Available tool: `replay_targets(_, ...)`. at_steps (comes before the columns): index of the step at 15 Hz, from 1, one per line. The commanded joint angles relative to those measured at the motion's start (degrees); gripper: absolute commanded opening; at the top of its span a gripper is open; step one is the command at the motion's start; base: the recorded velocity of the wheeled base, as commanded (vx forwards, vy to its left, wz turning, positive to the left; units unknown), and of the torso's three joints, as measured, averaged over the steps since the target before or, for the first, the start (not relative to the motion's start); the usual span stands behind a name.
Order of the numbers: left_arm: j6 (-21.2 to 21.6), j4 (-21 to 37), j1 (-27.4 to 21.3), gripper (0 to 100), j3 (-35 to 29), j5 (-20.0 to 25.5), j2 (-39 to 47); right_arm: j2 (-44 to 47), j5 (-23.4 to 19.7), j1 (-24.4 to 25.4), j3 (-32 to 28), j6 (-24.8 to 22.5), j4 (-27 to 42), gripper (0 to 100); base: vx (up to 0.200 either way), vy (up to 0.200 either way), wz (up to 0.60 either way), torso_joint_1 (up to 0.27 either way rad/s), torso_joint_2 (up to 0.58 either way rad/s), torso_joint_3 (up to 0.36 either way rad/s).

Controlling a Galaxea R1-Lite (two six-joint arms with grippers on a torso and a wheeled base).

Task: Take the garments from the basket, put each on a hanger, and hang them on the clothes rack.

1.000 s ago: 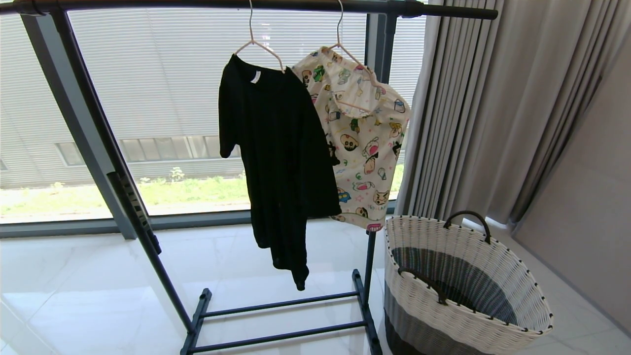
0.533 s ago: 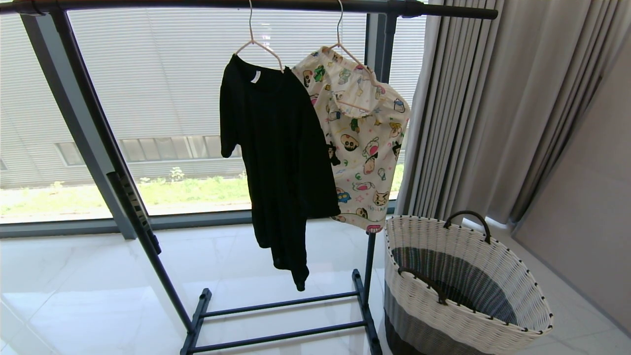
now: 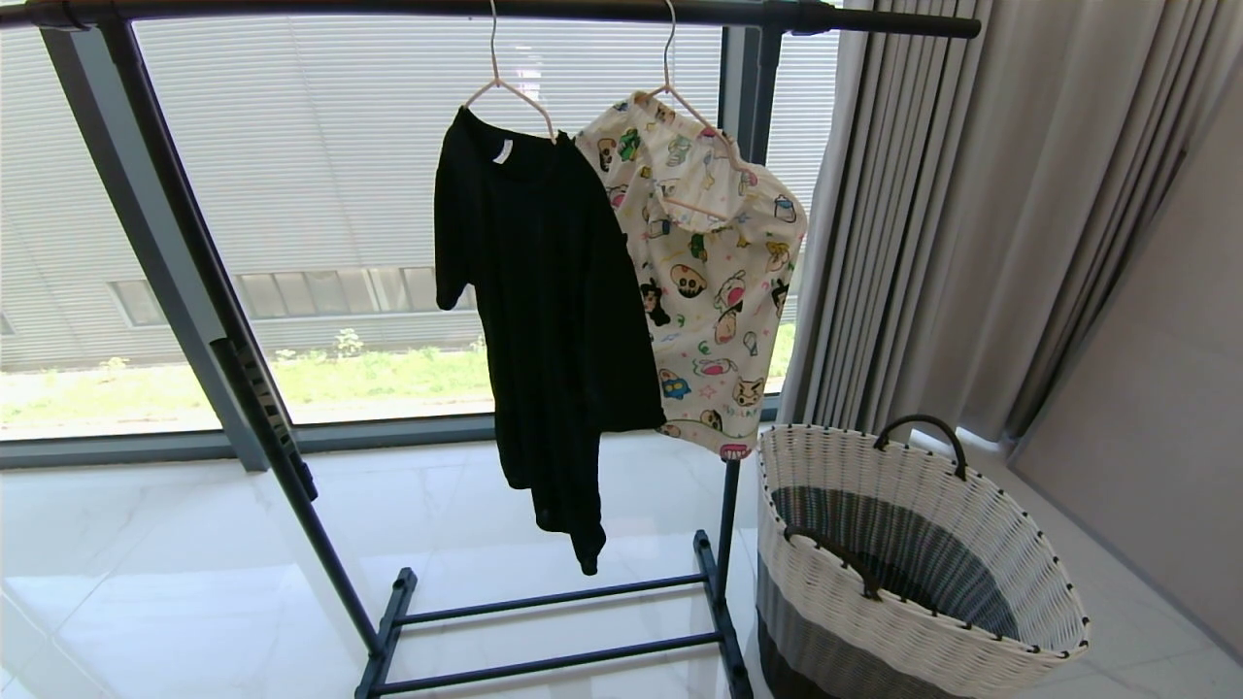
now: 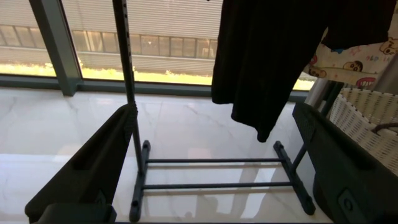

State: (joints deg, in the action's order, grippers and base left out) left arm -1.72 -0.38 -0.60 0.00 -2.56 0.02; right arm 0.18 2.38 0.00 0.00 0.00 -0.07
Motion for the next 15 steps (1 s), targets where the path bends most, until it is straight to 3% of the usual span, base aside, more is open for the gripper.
replay_targets(1,-0.04,0.03,0.07,100,0.0,0.01,-0.02,-0.09,0.0,0.0,0.0,0.0,-0.01,100,0.0,0.0,0.0,0.0,0.0,0.0)
replay_targets(15,-0.04,0.03,0.07,100,0.0,-0.08,-0.02,-0.09,0.0,0.0,0.0,0.0,-0.01,100,0.0,0.0,0.0,0.0,0.0,0.0)
